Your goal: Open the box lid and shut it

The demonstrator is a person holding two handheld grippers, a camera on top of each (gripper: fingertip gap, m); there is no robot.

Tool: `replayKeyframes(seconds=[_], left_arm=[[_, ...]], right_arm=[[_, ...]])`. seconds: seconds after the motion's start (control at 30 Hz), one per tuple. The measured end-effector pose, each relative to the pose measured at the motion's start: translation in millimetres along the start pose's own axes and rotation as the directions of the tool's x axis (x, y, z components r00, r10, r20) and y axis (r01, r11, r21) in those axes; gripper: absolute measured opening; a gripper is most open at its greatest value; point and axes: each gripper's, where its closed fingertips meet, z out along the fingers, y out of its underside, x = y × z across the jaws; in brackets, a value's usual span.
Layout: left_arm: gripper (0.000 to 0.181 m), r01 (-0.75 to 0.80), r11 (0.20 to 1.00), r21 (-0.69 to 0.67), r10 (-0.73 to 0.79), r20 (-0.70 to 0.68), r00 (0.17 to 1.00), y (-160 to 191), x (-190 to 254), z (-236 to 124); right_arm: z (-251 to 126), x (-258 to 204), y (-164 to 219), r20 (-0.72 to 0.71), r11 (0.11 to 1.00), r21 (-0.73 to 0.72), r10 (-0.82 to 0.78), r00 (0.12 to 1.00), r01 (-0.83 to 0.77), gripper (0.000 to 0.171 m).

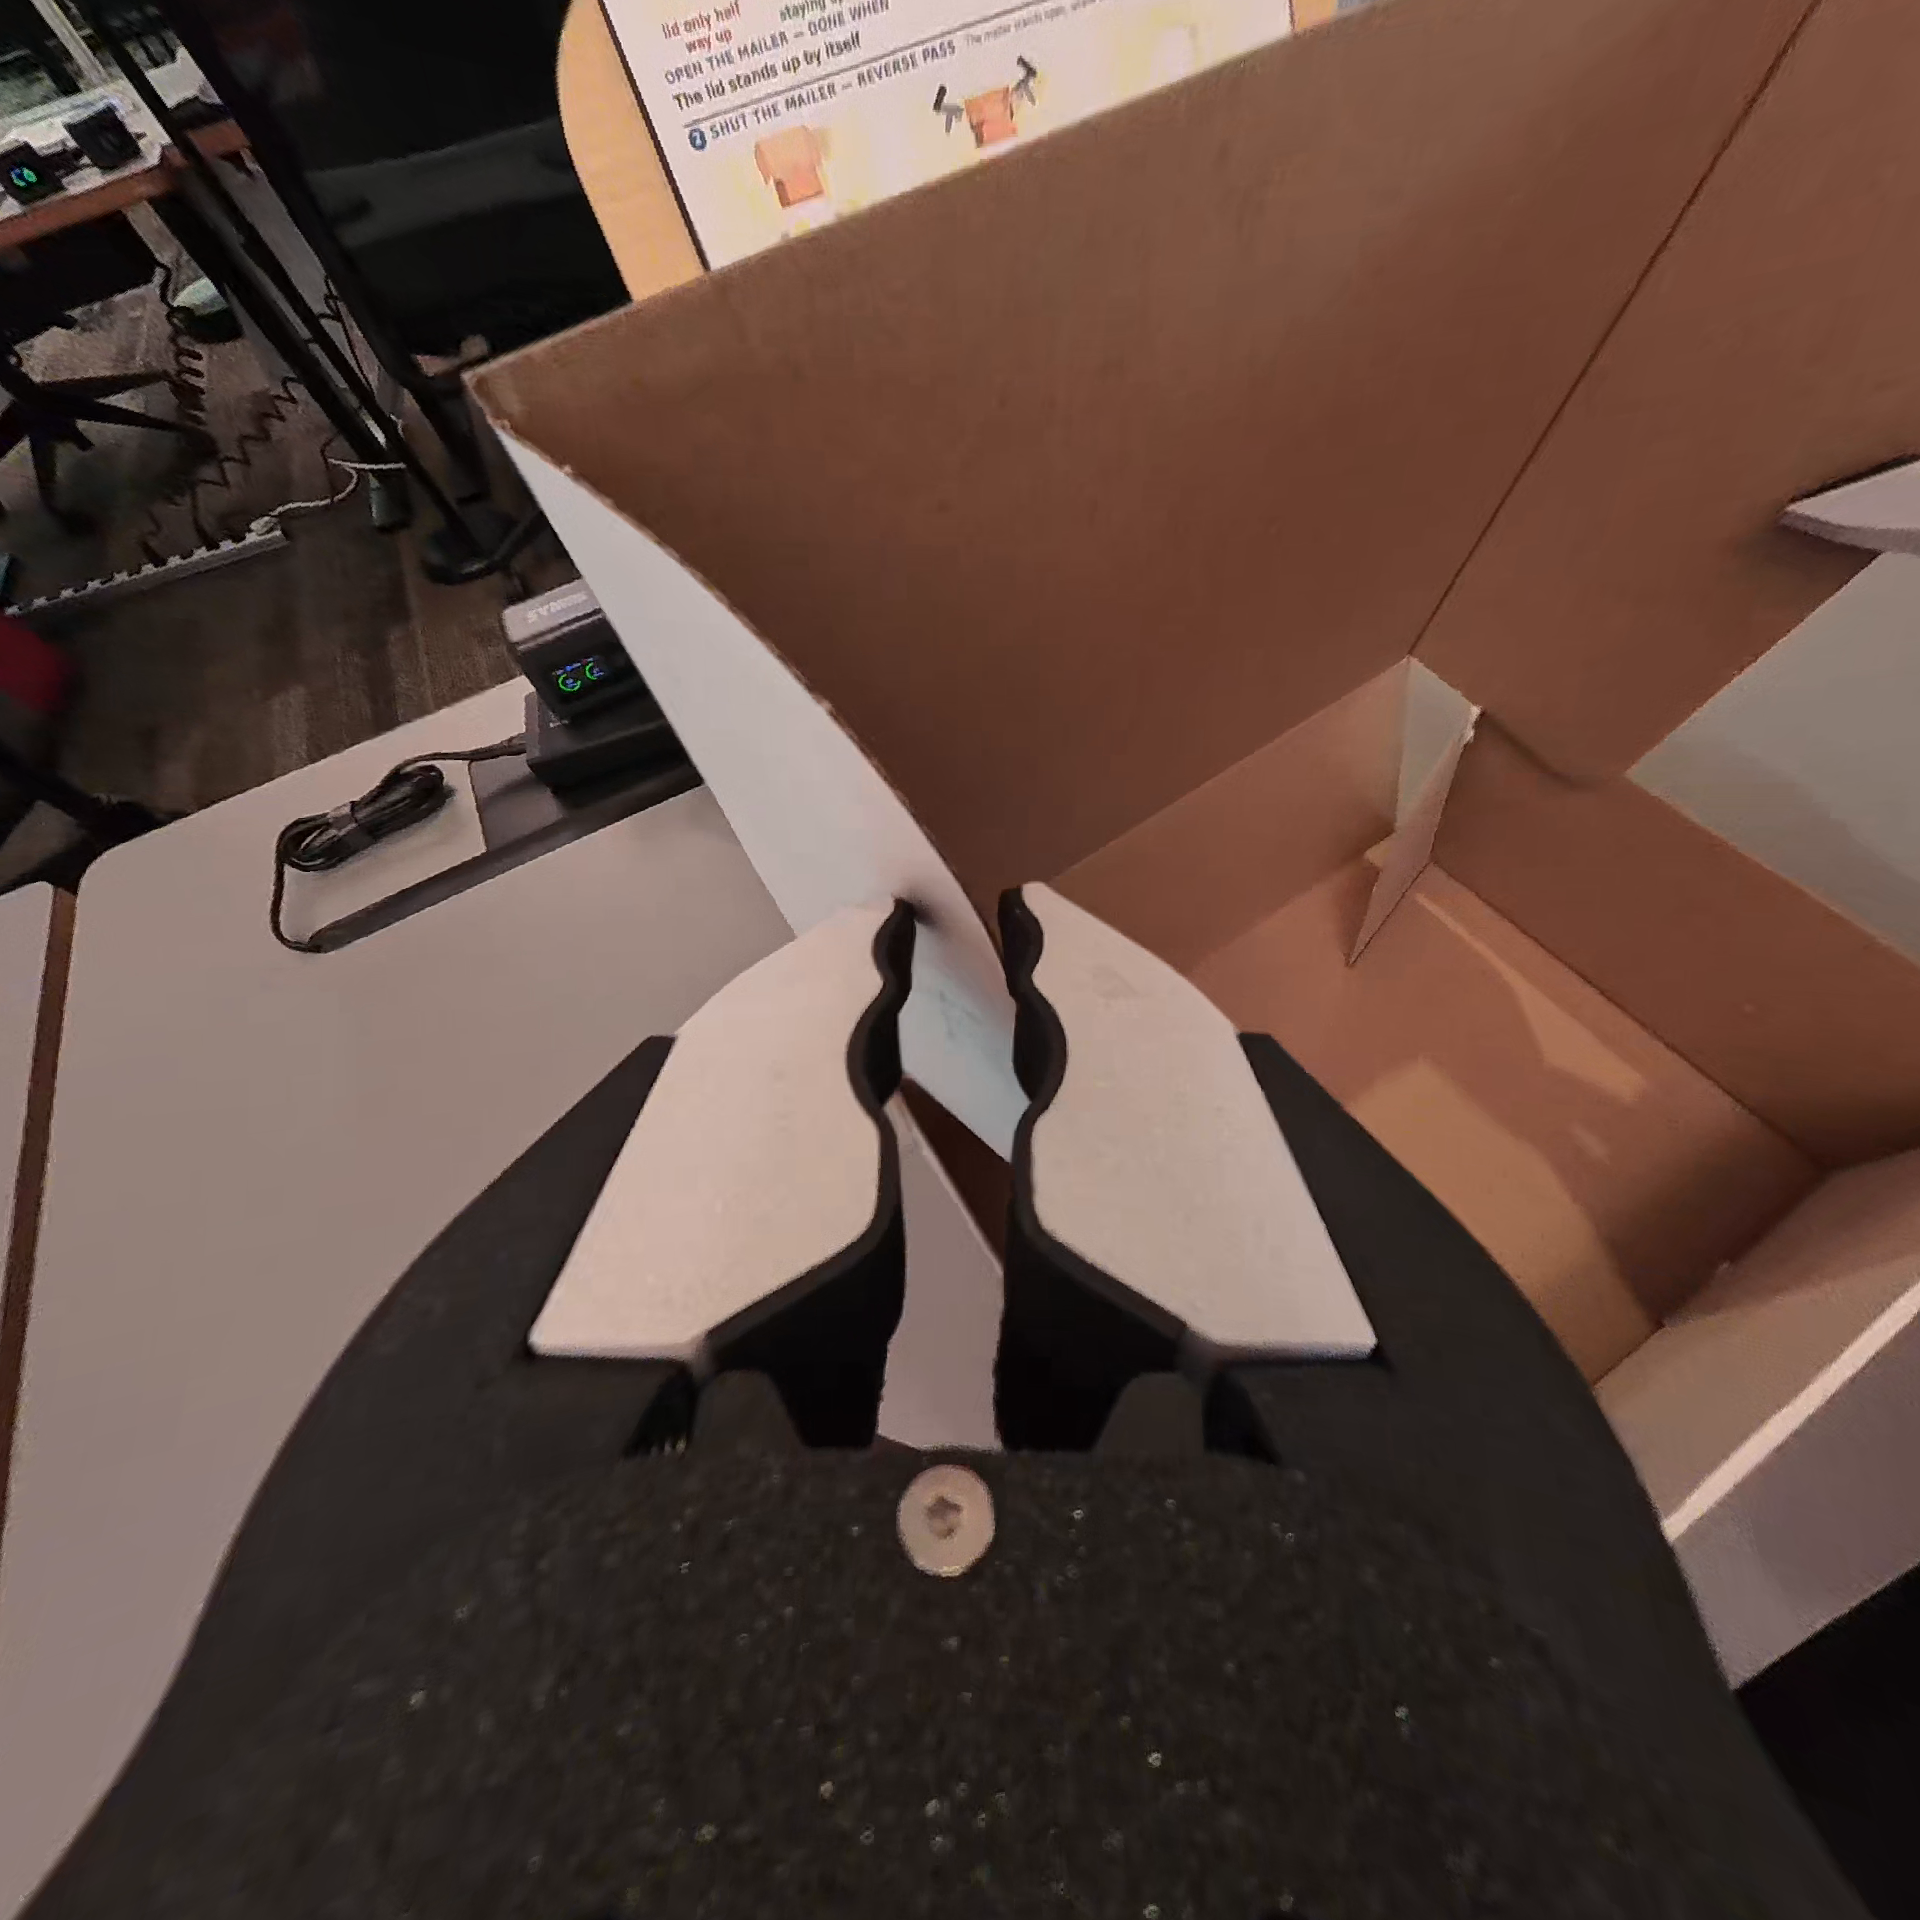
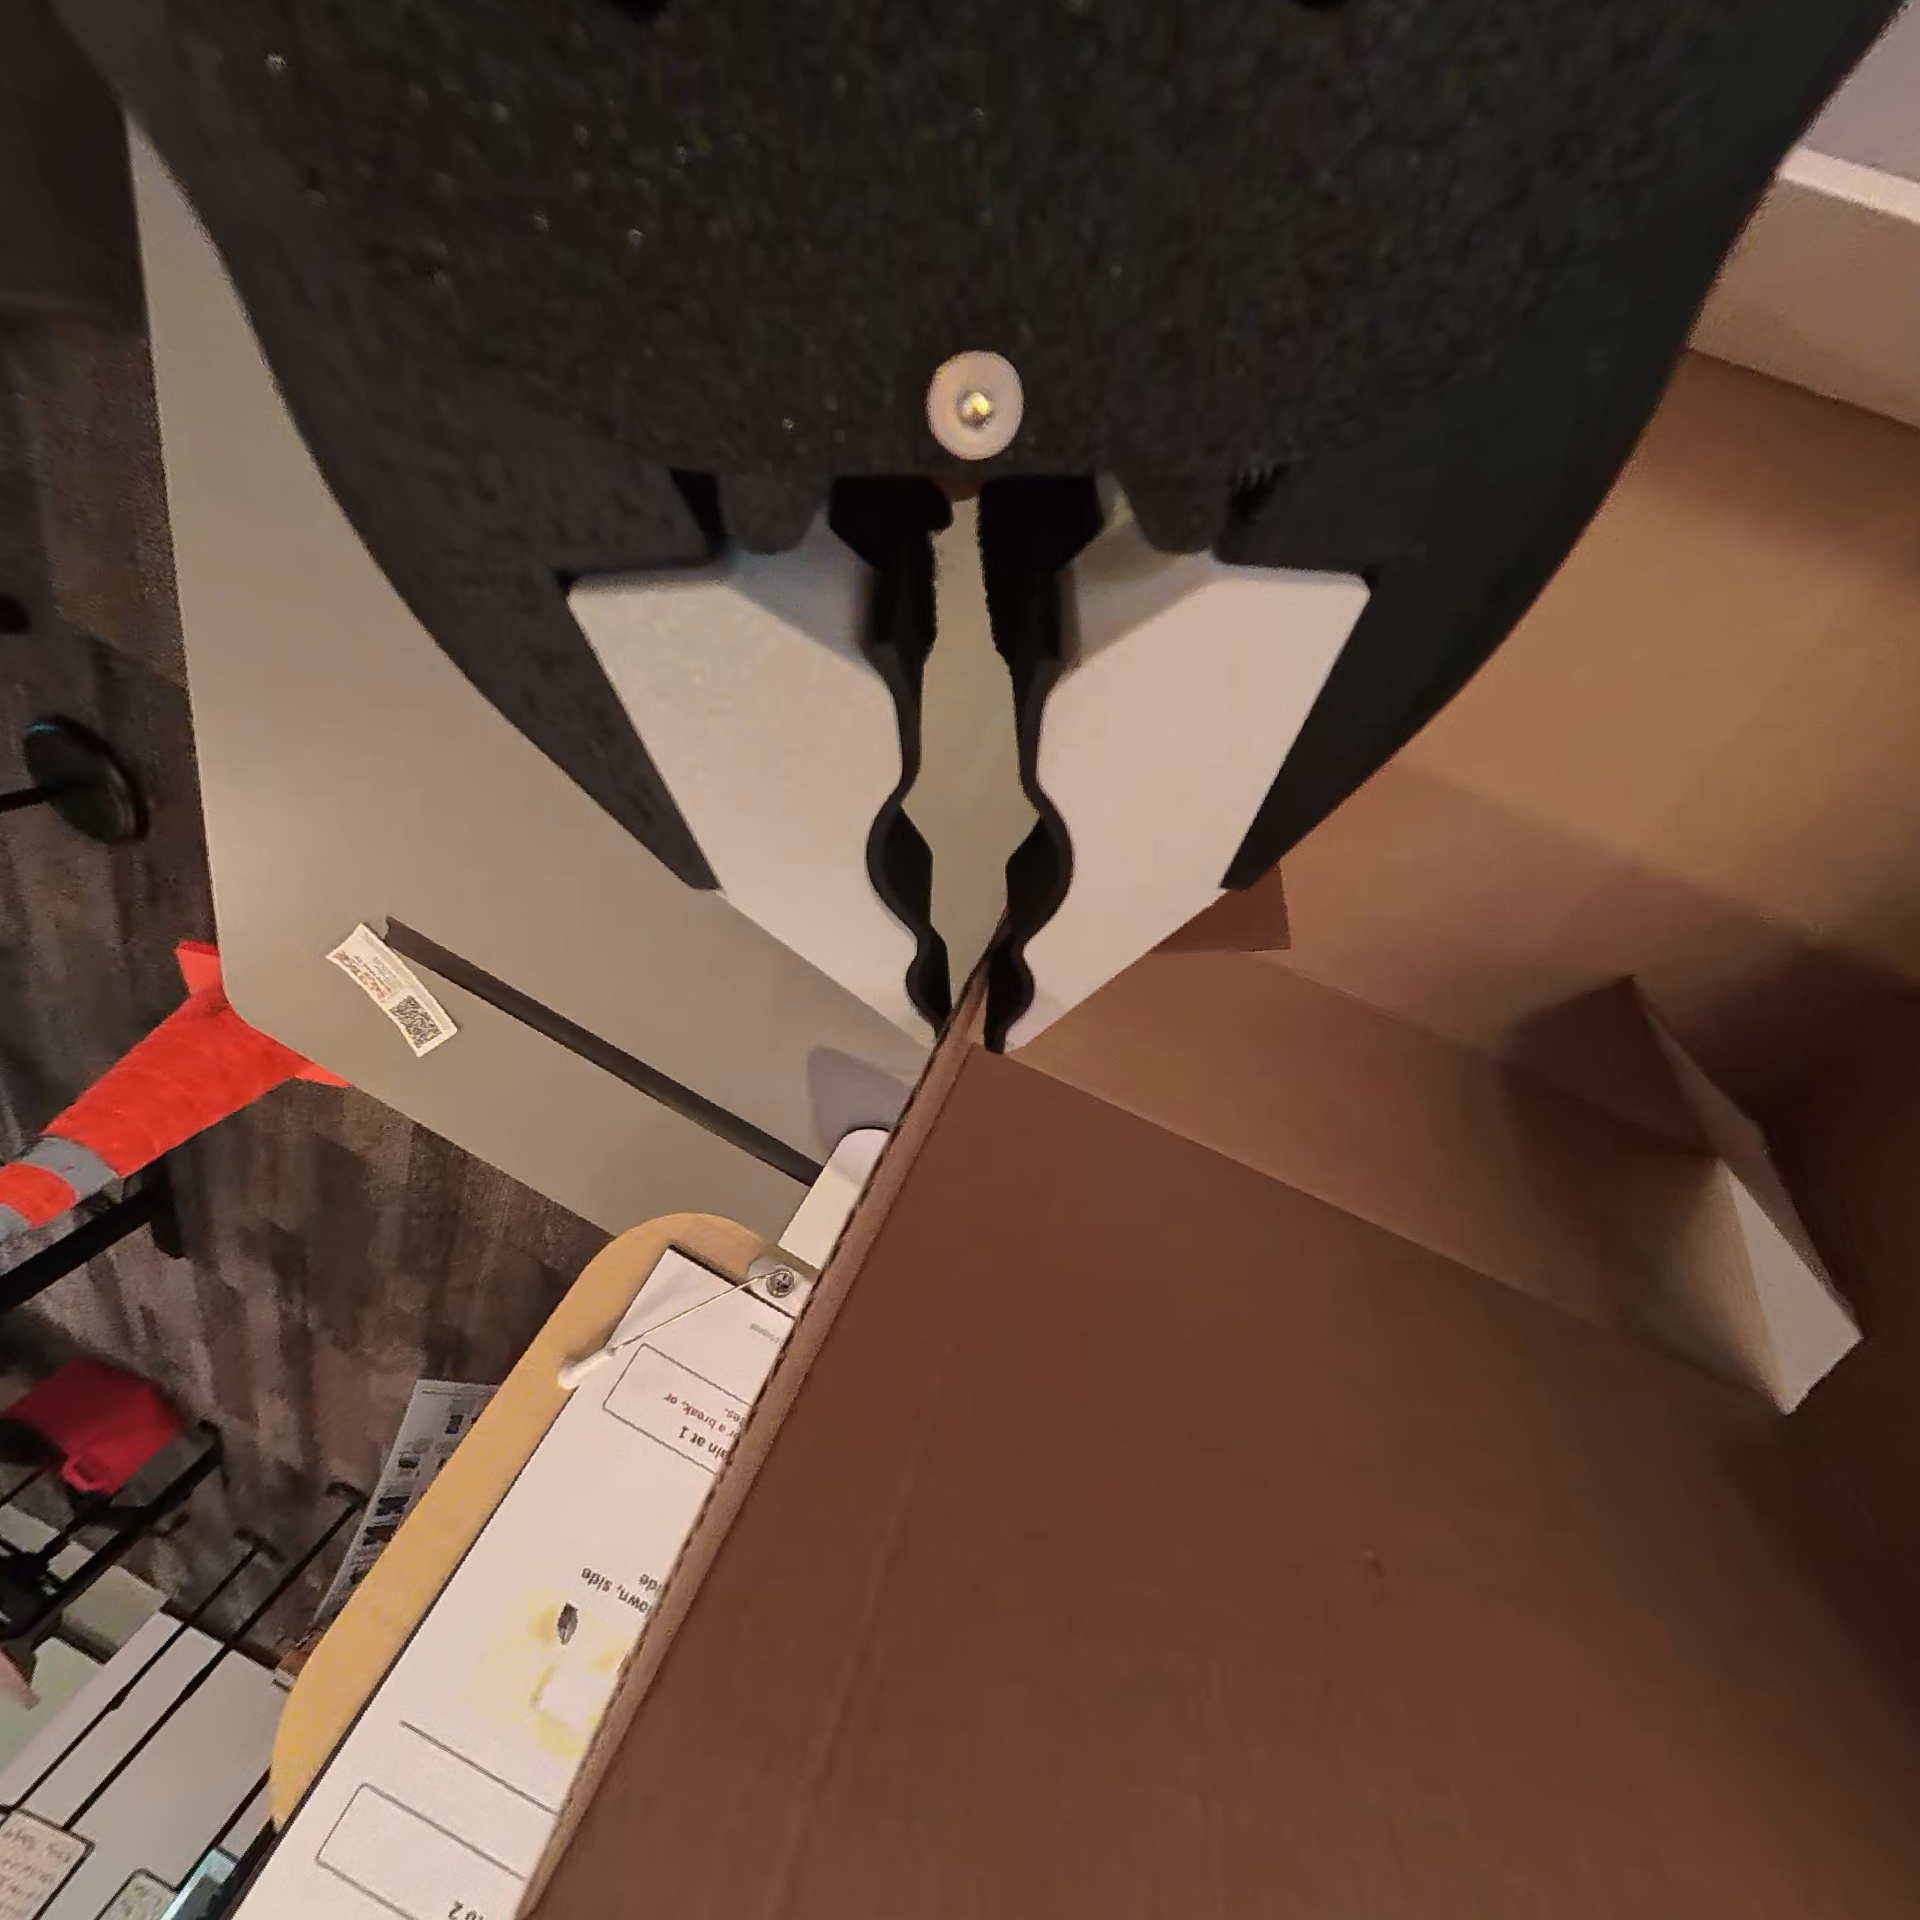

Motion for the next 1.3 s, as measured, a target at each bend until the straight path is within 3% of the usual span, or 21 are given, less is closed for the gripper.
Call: replayKeyframes(seconds=[0.17, 0.4, 0.5, 0.63, 0.67, 0.73, 0.8, 0.87, 0.93, 1.03, 1.07, 1.17, 1.3], left_arm=[[0.007, -0.076, 0.987, -0.143, 0.075, -0.010, 0.997, -11.2, -19.2, 0.7], [0.005, -0.073, 0.972, -0.225, 0.075, 0.000, 0.997, 3.8, -30.4, 7.2], [0.004, -0.050, 0.975, -0.218, 0.056, 0.020, 0.998, 6.5, -35.0, 6.1], [0.003, -0.046, 0.975, -0.217, 0.051, 0.018, 0.999, 6.2, -34.8, 7.3], [0.003, -0.049, 0.975, -0.219, 0.055, 0.022, 0.998, 6.0, -35.0, 7.6], [0.002, -0.043, 0.976, -0.215, 0.047, 0.012, 0.999, 4.7, -32.4, 8.8], [0.002, -0.042, 0.975, -0.219, 0.048, 0.020, 0.999, 4.1, -31.2, 11.2], [0.002, -0.046, 0.974, -0.222, 0.053, 0.027, 0.998, 2.1, -28.3, 13.3], [0.002, -0.061, 0.972, -0.228, 0.073, 0.045, 0.996, 0.0, -25.7, 14.7], [0.003, -0.068, 0.971, -0.231, 0.083, 0.058, 0.995, -2.0, -20.8, 15.9], [0.003, -0.068, 0.972, -0.226, 0.084, 0.063, 0.994, -2.7, -20.5, 15.8], [0.002, -0.050, 0.974, -0.220, 0.062, 0.049, 0.997, -1.0, -18.5, 14.7], [0.002, -0.012, 0.980, -0.196, 0.019, 0.032, 0.999, 9.4, -18.0, 6.5]], right_arm=[[1.2, 7.7, -0.3, -0.017, 0.999, -0.041, -0.003, 1.000, 0.002, 0.006], [-0.1, -2.9, -1.4, -0.002, 0.997, 0.048, -0.054, 0.999, 0.054, 0.010], [-4.2, 1.9, 1.0, -0.038, 0.992, 0.031, -0.119, 0.992, 0.120, 0.026], [-59.2, -4.0, -38.5, -0.167, 0.962, 0.149, -0.203, 0.965, 0.228, 0.029], [-72.5, -24.6, -52.5, -0.119, 0.950, 0.211, -0.211, 0.970, 0.233, 0.029], [-84.7, -95.9, -70.4, 0.138, 0.931, 0.314, -0.239, 0.961, 0.186, 0.028], [-65.8, -163.7, -62.2, 0.348, 0.938, 0.295, -0.284, 0.893, 0.183, 0.030], [-17.6, -203.8, -35.1, 0.412, 0.937, 0.204, -0.344, 0.844, 0.283, 0.031], [39.7, -229.2, -6.0, 0.504, 0.951, 0.071, -0.293, 0.812, 0.300, 0.035], [100.2, -241.1, 13.7, 0.540, 0.958, -0.033, -0.223, 0.812, 0.285, 0.038], [108.5, -243.3, 12.4, 0.544, 0.961, -0.030, -0.215, 0.811, 0.275, 0.037], [128.4, -230.1, 7.7, 0.452, 0.962, -0.026, -0.230, 0.862, 0.271, 0.006], [137.1, -213.6, 10.2, 0.378, 0.946, -0.012, -0.295, 0.878, 0.323, 0.006]])
